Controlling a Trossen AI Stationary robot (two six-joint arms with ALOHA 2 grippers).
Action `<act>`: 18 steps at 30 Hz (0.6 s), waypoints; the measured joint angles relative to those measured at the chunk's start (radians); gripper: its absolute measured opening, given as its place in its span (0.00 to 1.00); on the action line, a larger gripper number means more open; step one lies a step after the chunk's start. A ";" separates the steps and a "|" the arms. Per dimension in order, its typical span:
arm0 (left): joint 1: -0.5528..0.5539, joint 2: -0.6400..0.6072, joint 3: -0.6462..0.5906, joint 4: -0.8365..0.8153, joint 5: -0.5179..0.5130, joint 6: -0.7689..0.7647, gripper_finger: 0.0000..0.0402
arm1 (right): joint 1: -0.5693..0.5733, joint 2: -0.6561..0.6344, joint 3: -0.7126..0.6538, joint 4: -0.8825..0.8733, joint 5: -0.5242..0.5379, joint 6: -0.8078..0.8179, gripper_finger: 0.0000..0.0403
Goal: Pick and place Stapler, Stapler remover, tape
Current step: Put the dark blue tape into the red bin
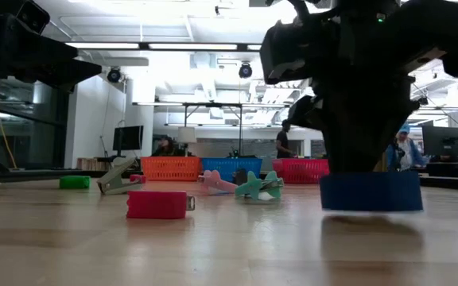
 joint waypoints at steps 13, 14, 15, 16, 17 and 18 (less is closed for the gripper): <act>0.000 0.000 0.000 0.000 0.000 0.000 0.70 | -0.168 -0.234 -0.001 -0.438 0.413 0.143 0.07; 0.000 0.000 0.000 0.000 0.000 0.000 0.70 | -0.194 -0.251 -0.001 -0.467 0.440 0.153 0.07; 0.000 0.000 0.000 0.000 0.000 0.000 0.70 | -0.220 -0.264 -0.001 -0.494 0.461 0.158 0.07; 0.000 0.000 0.000 0.000 0.000 0.000 0.70 | -0.245 -0.276 -0.001 -0.516 0.481 0.156 0.07; 0.000 0.000 0.000 0.000 0.000 0.000 0.70 | -0.272 -0.289 -0.001 -0.527 0.495 0.154 0.07; 0.000 0.000 0.000 0.000 0.000 0.000 0.70 | -0.297 -0.301 -0.001 -0.529 0.505 0.150 0.07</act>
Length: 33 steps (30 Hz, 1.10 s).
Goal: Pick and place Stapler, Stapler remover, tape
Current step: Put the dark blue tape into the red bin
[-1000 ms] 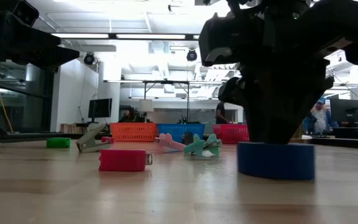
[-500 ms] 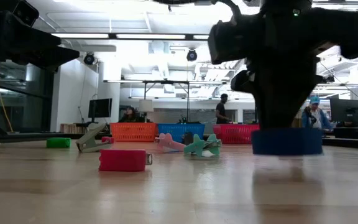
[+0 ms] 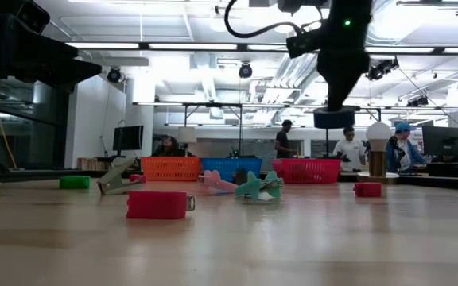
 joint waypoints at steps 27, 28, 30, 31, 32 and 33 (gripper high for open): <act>0.000 0.000 0.000 0.000 0.000 0.000 0.70 | -0.756 -0.070 0.000 0.347 -0.116 -0.310 0.07; 0.000 0.000 0.000 0.000 0.000 0.000 0.70 | -0.771 -0.067 0.000 0.362 -0.118 -0.315 0.07; 0.000 0.000 0.000 0.000 0.000 0.000 0.70 | -0.795 -0.061 -0.013 0.414 -0.136 -0.318 0.07; 0.000 0.000 0.000 0.000 0.000 0.000 0.70 | -0.809 -0.060 -0.028 0.442 -0.153 -0.324 0.07; 0.000 0.000 0.000 0.000 0.000 0.000 0.70 | -0.819 -0.057 -0.048 0.471 -0.167 -0.333 0.07; 0.000 0.000 0.000 0.000 0.000 0.000 0.70 | -0.827 -0.053 -0.068 0.503 -0.180 -0.335 0.07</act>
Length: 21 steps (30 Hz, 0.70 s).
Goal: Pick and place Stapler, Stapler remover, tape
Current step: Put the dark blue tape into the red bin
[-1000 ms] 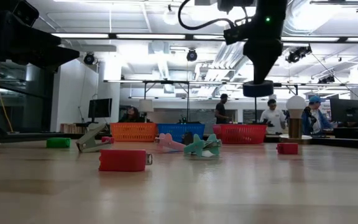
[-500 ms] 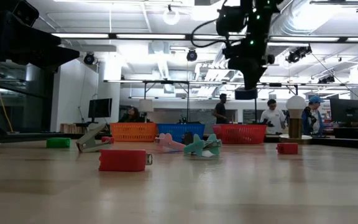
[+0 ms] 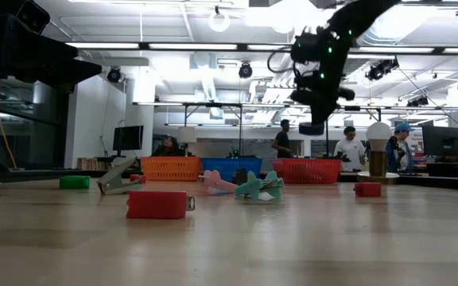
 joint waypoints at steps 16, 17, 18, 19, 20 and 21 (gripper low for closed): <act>0.000 0.000 0.000 0.000 0.000 0.000 0.70 | -0.157 0.011 -0.233 0.305 -0.205 -0.026 0.07; 0.000 0.000 0.000 0.000 0.000 0.000 0.70 | -0.161 0.011 -0.244 0.322 -0.205 -0.026 0.07; 0.000 0.000 0.000 0.000 0.000 0.000 0.70 | -0.163 0.011 -0.254 0.342 -0.208 -0.026 0.07; 0.000 0.000 0.000 0.000 0.000 0.000 0.70 | -0.168 0.011 -0.262 0.358 -0.213 -0.026 0.07; 0.000 0.000 0.000 0.000 0.000 0.000 0.70 | -0.173 0.011 -0.268 0.370 -0.225 -0.026 0.07; 0.000 0.000 0.000 0.000 0.000 0.000 0.70 | -0.175 0.011 -0.277 0.384 -0.234 -0.026 0.08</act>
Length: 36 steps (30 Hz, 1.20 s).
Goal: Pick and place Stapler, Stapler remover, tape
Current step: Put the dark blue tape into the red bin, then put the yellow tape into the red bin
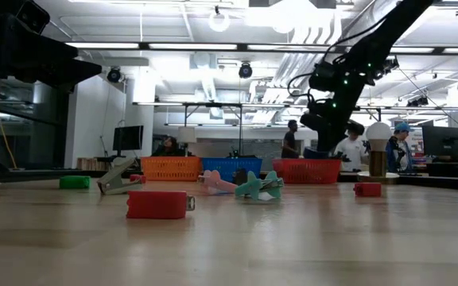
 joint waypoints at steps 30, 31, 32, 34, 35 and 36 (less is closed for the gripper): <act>0.000 0.000 0.000 0.000 0.000 0.000 0.70 | -0.003 -0.022 -0.016 -0.005 -0.045 -0.008 0.32; 0.000 0.000 0.000 0.000 0.000 0.000 0.70 | -0.003 -0.031 -0.014 -0.005 -0.045 -0.008 0.33; 0.000 0.000 0.000 0.000 0.000 0.000 0.70 | -0.003 -0.042 -0.013 -0.004 -0.047 -0.008 0.34; 0.000 0.000 0.000 0.000 0.000 0.000 0.70 | -0.003 -0.071 -0.013 -0.006 -0.052 -0.008 0.35; 0.000 0.000 0.000 0.000 0.000 0.000 0.70 | -0.003 -0.086 -0.013 -0.006 -0.061 -0.008 0.36; 0.000 0.000 0.000 0.000 0.000 0.000 0.70 | 0.000 -0.101 -0.013 -0.007 -0.074 -0.008 0.36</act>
